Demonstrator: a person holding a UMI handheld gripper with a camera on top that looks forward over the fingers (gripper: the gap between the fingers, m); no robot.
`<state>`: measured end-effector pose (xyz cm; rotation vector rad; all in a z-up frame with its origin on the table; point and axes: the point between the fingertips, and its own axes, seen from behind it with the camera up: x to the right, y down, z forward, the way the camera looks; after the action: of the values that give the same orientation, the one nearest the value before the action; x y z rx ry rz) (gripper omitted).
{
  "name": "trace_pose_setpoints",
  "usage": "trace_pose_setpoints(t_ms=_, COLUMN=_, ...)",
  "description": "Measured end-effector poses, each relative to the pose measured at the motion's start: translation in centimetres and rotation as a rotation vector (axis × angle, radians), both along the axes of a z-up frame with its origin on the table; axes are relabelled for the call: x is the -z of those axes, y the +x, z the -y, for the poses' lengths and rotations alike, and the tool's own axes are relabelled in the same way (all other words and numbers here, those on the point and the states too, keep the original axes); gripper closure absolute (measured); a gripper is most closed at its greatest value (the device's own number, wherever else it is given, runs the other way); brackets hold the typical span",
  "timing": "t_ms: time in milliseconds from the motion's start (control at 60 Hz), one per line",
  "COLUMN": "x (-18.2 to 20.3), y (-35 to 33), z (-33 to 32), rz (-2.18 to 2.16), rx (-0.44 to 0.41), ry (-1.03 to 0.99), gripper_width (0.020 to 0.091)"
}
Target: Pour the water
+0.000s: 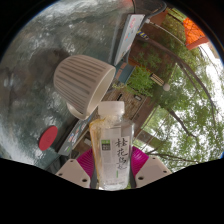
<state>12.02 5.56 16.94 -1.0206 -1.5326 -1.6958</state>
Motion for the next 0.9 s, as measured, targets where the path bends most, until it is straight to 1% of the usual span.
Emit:
trace_pose_setpoints(t_ms=33, x=-0.4, y=-0.2, z=0.2, rz=0.098, rx=0.011, ry=0.005, gripper_width=0.0650)
trace_pose_setpoints(t_ms=133, x=-1.0, y=-0.5, z=-1.1, rz=0.255, rx=-0.022, ry=-0.005, gripper_width=0.0649)
trace_pose_setpoints(t_ms=217, x=-1.6, y=-1.6, z=-0.7, rz=0.334, rx=-0.036, ry=0.050, gripper_width=0.0646)
trace_pose_setpoints(t_ms=250, x=-2.3, y=-1.8, z=-0.9, rz=0.332, rx=-0.052, ry=0.027, gripper_width=0.0646)
trace_pose_setpoints(t_ms=267, x=-2.6, y=-2.5, z=0.2, rz=0.360, rx=-0.050, ry=0.041, gripper_width=0.0646)
trace_pose_setpoints(t_ms=283, x=-2.2, y=-2.1, z=-1.2, rz=0.336, rx=-0.064, ry=0.017, gripper_width=0.0646)
trace_pose_setpoints(t_ms=317, x=-2.1, y=-2.3, z=-0.9, rz=0.341, rx=-0.066, ry=0.010, gripper_width=0.0644)
trace_pose_setpoints(t_ms=333, x=-1.5, y=-2.4, z=-0.9, rz=0.353, rx=-0.056, ry=0.043, gripper_width=0.0646)
trace_pose_setpoints(t_ms=367, x=-1.8, y=-2.8, z=-0.4, rz=0.354, rx=-0.074, ry=0.003, gripper_width=0.0647)
trace_pose_setpoints(t_ms=400, x=-1.1, y=-2.9, z=-0.5, rz=0.377, rx=-0.073, ry=0.036, gripper_width=0.0647)
trace_pose_setpoints(t_ms=417, x=-1.6, y=-2.8, z=-1.0, rz=0.370, rx=-0.090, ry=-0.002, gripper_width=0.0648)
trace_pose_setpoints(t_ms=533, x=-2.1, y=-3.1, z=-0.9, rz=0.279, rx=-0.117, ry=0.008, gripper_width=0.0647)
trace_pose_setpoints(t_ms=550, x=-2.3, y=-3.1, z=-0.8, rz=0.239, rx=-0.119, ry=0.012, gripper_width=0.0645)
trace_pose_setpoints(t_ms=567, x=-2.2, y=-3.2, z=0.5, rz=0.194, rx=-0.109, ry=0.060, gripper_width=0.0647)
trace_pose_setpoints(t_ms=583, x=-2.9, y=-2.8, z=-1.0, rz=0.120, rx=-0.116, ry=0.021, gripper_width=0.0647)
trace_pose_setpoints(t_ms=600, x=-3.3, y=-2.7, z=-0.8, rz=0.038, rx=-0.111, ry=0.028, gripper_width=0.0646)
trace_pose_setpoints(t_ms=617, x=-2.8, y=-2.8, z=0.8, rz=-0.051, rx=-0.099, ry=0.086, gripper_width=0.0646)
trace_pose_setpoints(t_ms=633, x=-4.1, y=-1.9, z=-1.2, rz=-0.154, rx=-0.096, ry=0.052, gripper_width=0.0648)
trace_pose_setpoints(t_ms=733, x=-6.3, y=1.2, z=-1.0, rz=-0.772, rx=-0.066, ry=0.136, gripper_width=0.0645)
trace_pose_setpoints(t_ms=767, x=-5.6, y=3.0, z=-0.6, rz=-1.004, rx=-0.045, ry=0.187, gripper_width=0.0646)
trace_pose_setpoints(t_ms=783, x=-5.6, y=3.6, z=1.4, rz=-1.094, rx=-0.052, ry=0.226, gripper_width=0.0645)
trace_pose_setpoints(t_ms=800, x=-5.9, y=3.8, z=-1.5, rz=-1.181, rx=-0.041, ry=0.176, gripper_width=0.0646)
trace_pose_setpoints(t_ms=900, x=-2.7, y=6.8, z=-1.7, rz=-1.798, rx=-0.005, ry=0.188, gripper_width=0.0647)
